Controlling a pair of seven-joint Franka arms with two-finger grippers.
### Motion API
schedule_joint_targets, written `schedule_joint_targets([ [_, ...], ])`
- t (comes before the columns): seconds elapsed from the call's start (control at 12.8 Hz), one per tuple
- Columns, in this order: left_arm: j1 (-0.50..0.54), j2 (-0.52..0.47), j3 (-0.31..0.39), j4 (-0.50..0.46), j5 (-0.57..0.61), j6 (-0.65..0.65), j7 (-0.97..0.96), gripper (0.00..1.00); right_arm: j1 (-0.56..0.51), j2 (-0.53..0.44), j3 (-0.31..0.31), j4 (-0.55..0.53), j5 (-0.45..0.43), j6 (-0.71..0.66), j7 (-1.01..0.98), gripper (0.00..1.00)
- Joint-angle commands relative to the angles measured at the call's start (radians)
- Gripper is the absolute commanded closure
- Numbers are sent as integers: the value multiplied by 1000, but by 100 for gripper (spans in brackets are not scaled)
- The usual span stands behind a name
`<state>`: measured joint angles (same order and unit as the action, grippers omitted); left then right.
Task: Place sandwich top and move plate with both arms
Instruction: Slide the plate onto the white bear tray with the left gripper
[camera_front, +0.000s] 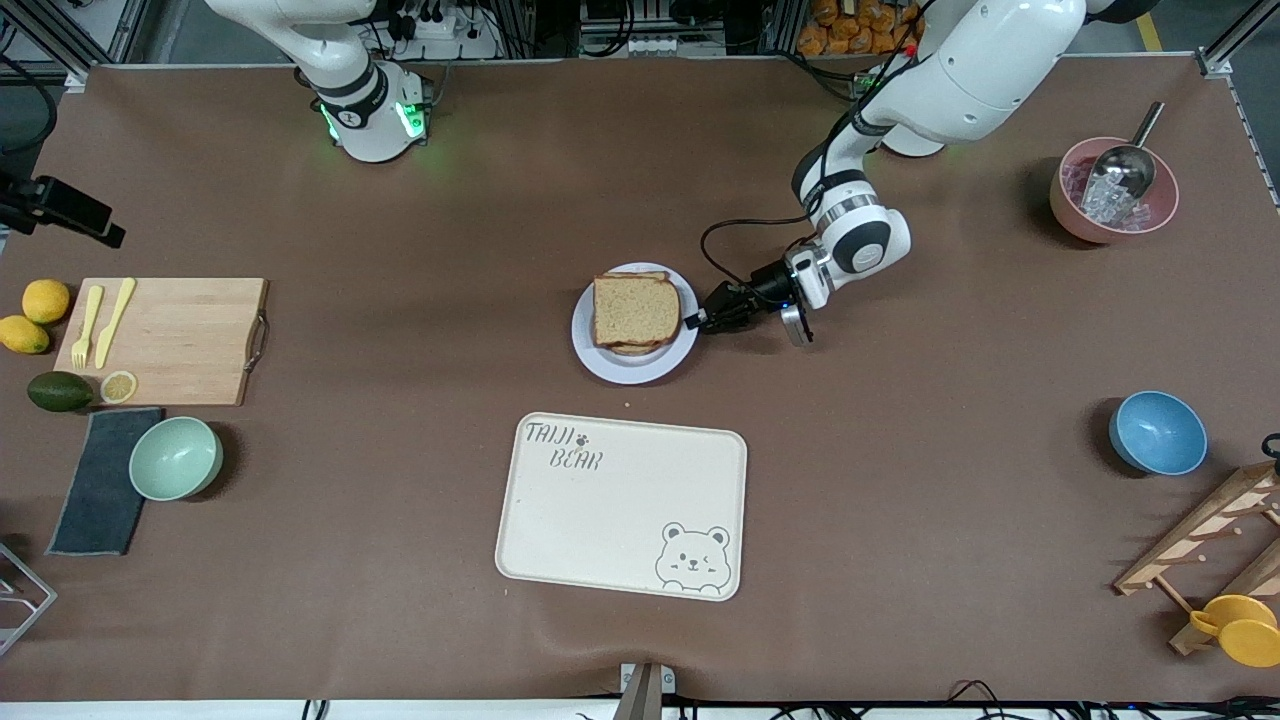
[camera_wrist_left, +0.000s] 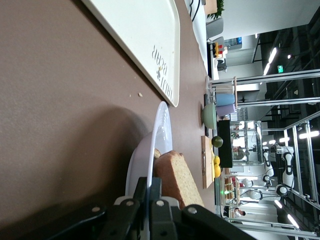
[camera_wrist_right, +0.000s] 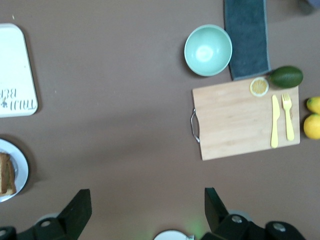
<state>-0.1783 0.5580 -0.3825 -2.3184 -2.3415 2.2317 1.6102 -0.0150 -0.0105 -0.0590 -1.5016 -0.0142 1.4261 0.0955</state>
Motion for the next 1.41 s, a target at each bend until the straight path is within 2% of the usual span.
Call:
schedule_joint_targets([
  [0.0,23,-4,-15,-6,-65,-55,30,100,-6,-5,13,-6,-26,25,-13,0],
  [0.47,23,2,-13,31,-188,-126,30,100,-6,-6,13,-6,-16,56,-14,0],
  [0.86,56,85,-1,163,-231,-126,30,100,-6,-5,13,-6,-13,54,-14,0],
  [1.33,23,216,-1,367,-318,-101,49,100,-6,-3,13,-6,-10,54,-13,0],
])
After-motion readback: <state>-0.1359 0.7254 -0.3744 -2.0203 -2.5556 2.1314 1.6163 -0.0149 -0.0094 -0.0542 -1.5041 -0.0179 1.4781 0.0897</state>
